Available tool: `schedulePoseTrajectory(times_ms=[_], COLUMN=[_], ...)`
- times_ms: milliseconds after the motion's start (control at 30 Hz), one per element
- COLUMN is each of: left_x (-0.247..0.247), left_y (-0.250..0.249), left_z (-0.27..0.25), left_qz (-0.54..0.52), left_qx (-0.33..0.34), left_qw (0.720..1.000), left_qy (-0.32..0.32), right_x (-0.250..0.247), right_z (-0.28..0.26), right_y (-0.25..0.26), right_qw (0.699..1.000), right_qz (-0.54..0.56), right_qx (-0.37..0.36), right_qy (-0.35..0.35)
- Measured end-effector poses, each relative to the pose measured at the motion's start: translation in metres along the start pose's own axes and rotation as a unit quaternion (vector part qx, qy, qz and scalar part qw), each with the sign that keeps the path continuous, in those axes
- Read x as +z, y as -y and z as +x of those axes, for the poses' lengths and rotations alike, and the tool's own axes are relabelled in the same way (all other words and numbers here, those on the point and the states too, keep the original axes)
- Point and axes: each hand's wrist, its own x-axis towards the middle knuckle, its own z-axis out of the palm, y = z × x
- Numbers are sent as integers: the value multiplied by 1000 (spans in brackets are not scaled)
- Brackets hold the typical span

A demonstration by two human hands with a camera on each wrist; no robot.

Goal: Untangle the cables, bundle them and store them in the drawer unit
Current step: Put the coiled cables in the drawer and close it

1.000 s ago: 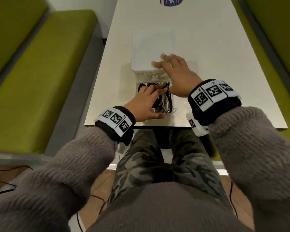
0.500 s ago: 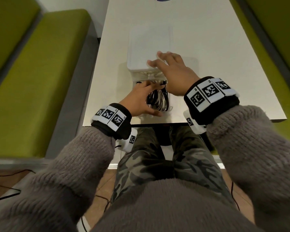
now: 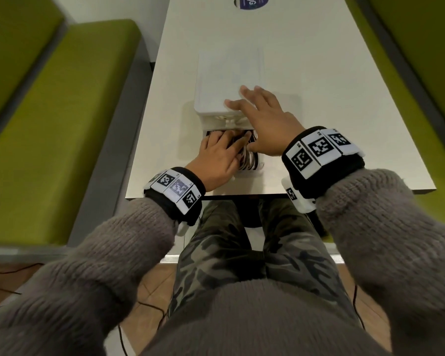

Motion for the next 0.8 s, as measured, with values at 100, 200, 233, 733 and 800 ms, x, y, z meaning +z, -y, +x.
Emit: schedulePoseTrajectory(times_ms=[100, 200, 233, 733, 800], left_x=[-3, -4, -5, -25, -22], left_y=[-1, -2, -2, 14, 10], left_z=[0, 2, 1, -1, -3], left_qz=[-10, -23, -45, -256, -248], left_qx=[0, 3, 4, -76, -80], left_qw=[1000, 1000, 999, 964, 965], left_qy=[12, -3, -22, 7, -11], right_x=[0, -2, -2, 1, 1], right_z=[0, 2, 3, 6, 5], right_y=[0, 0, 0, -2, -2], right_qw=[1000, 1000, 1000, 1000, 1000], right_qz=[7, 13, 12, 12, 11], right_qx=[1, 4, 4, 7, 6], right_qy=[3, 7, 7, -12, -13])
